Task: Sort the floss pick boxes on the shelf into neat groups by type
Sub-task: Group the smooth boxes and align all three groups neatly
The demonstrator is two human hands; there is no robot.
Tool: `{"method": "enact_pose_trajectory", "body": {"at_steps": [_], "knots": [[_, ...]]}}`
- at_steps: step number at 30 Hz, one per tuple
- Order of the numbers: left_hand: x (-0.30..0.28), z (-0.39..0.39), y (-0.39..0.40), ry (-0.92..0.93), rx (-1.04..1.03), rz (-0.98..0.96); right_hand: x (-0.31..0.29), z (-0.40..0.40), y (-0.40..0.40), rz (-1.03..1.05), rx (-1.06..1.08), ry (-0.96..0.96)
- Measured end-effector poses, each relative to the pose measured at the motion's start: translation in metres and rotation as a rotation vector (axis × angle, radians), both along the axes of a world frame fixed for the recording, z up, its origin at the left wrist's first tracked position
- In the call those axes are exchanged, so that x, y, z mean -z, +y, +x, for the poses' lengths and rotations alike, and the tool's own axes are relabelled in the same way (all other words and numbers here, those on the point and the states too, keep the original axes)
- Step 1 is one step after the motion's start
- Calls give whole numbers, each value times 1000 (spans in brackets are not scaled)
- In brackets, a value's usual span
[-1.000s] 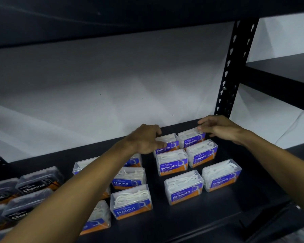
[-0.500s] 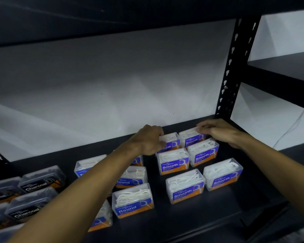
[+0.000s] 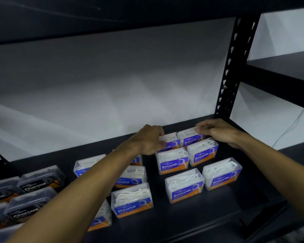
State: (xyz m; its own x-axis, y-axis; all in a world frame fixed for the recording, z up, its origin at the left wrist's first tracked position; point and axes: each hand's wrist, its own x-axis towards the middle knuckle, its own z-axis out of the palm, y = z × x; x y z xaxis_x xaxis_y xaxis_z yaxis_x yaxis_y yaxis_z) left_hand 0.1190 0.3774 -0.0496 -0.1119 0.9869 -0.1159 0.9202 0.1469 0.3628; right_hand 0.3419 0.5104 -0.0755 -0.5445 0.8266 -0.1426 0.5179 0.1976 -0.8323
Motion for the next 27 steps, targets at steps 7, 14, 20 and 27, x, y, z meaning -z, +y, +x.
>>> {"method": "enact_pose_trajectory", "body": {"at_steps": [7, 14, 20, 27], "knots": [[0, 0, -1, 22, -7, -7, -2, 1, -2, -1, 0, -19], [-17, 9, -30, 264, 98, 208, -15, 22, -17, 437, -13, -81], [-16, 24, -46, 416, 238, 87, -18, 42, -34, 694, -381, -350], [-9, 33, -46, 467, 233, 98, -9, 32, -35, 875, -395, -473]]}}
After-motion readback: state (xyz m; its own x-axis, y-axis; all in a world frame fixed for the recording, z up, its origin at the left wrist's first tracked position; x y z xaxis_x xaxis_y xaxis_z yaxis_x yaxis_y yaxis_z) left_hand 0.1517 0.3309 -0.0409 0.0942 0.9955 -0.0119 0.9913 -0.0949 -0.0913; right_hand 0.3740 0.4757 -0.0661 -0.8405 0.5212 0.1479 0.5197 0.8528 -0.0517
